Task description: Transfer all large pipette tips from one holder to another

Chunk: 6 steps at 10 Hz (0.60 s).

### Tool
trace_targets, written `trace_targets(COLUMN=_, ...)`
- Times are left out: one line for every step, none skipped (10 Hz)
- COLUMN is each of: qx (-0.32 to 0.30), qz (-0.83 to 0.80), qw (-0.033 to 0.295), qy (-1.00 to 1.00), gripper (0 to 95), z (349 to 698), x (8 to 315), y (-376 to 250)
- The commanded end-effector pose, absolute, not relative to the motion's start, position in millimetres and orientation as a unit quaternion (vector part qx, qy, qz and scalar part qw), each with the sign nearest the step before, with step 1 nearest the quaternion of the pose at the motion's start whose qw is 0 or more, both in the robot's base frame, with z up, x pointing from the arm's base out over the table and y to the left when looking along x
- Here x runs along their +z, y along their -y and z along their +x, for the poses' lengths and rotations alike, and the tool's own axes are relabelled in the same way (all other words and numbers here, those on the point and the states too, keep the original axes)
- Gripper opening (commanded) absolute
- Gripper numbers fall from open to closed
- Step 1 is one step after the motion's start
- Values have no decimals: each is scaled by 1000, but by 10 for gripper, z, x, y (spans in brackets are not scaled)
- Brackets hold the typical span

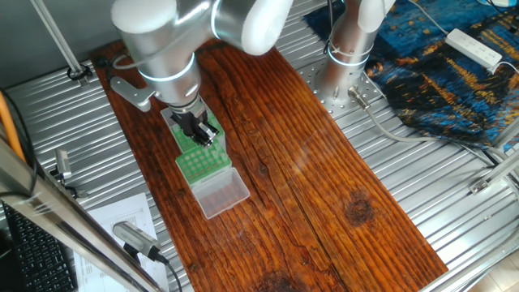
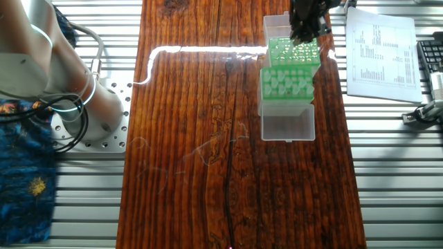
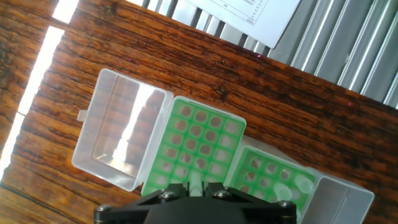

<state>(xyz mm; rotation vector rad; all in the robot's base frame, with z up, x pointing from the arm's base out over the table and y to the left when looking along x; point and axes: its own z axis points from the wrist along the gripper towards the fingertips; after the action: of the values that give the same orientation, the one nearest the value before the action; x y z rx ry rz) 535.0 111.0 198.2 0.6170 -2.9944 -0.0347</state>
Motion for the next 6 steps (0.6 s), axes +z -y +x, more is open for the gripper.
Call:
trace_targets(qx=-15, qz=209, qw=51, qy=976, gripper=0, z=5390, x=2174, y=-1108)
trace_targets(qx=-15, qz=215, qw=52, qy=975, gripper=0, z=5405, x=2246, y=-1104)
trace_targets(qx=-15, qz=220, qw=53, qy=974, gripper=0, z=5411, x=2315, y=-1104)
trace_targets(qx=-16, qz=223, qw=55, qy=973, gripper=0, z=5414, x=2374, y=-1108)
trace_targets(qx=-16, qz=224, qw=56, qy=973, gripper=0, z=5414, x=2402, y=-1111)
trace_targets(qx=-16, qz=233, qw=58, qy=971, gripper=0, z=5415, x=2554, y=-1131)
